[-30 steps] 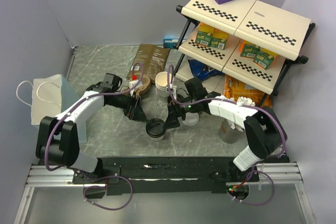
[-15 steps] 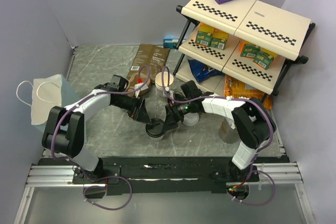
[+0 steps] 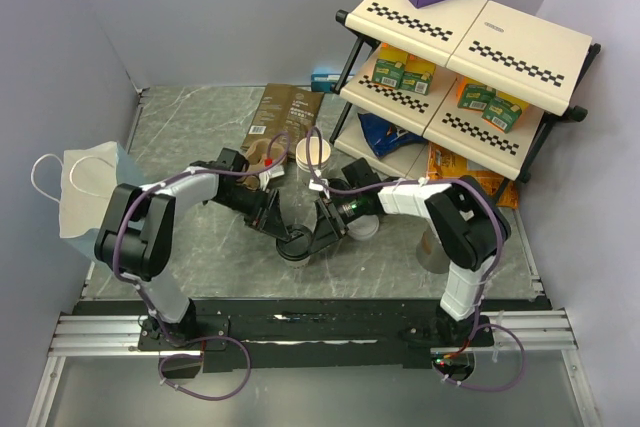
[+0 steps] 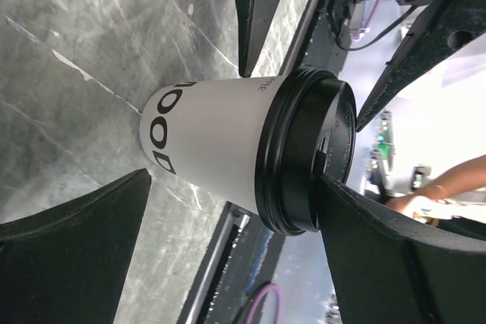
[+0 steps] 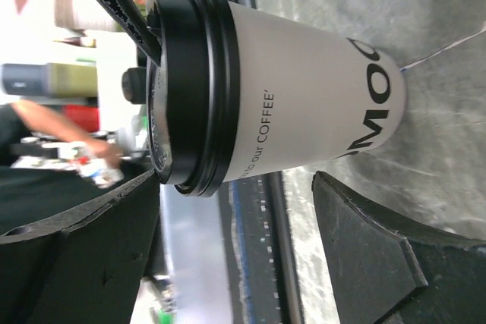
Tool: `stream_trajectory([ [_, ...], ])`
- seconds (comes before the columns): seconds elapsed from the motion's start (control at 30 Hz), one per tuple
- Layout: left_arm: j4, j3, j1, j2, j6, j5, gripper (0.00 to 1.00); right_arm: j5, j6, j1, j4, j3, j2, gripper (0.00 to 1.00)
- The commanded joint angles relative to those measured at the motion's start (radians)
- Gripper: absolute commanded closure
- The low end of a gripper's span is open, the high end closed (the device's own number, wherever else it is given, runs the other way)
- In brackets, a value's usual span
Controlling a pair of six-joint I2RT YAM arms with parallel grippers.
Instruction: Pack the takeout coffee
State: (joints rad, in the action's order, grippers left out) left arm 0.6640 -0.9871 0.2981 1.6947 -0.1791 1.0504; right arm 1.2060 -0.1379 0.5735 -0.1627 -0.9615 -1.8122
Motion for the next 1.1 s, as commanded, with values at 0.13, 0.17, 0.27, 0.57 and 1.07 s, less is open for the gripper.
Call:
stream_trajectory([
  [0.13,-0.014,-0.031,0.004,0.095,0.015,-0.062,0.08,0.004,-0.123,-0.04,0.126,0.006,-0.079,0.17],
  [0.17,-0.015,-0.035,0.004,0.105,0.021,-0.066,0.09,0.001,-0.129,-0.041,0.132,0.004,-0.084,0.18],
  [0.27,-0.009,-0.041,0.004,0.141,0.029,-0.067,0.1,-0.003,-0.178,-0.043,0.149,-0.003,-0.11,0.19],
  [0.57,-0.024,-0.047,-0.008,0.184,0.069,-0.098,0.12,-0.082,-0.275,-0.043,0.072,-0.045,-0.191,0.23],
  [1.07,0.002,-0.062,-0.027,0.178,0.023,-0.084,0.12,-0.097,-0.198,-0.043,0.041,-0.091,-0.141,0.27],
])
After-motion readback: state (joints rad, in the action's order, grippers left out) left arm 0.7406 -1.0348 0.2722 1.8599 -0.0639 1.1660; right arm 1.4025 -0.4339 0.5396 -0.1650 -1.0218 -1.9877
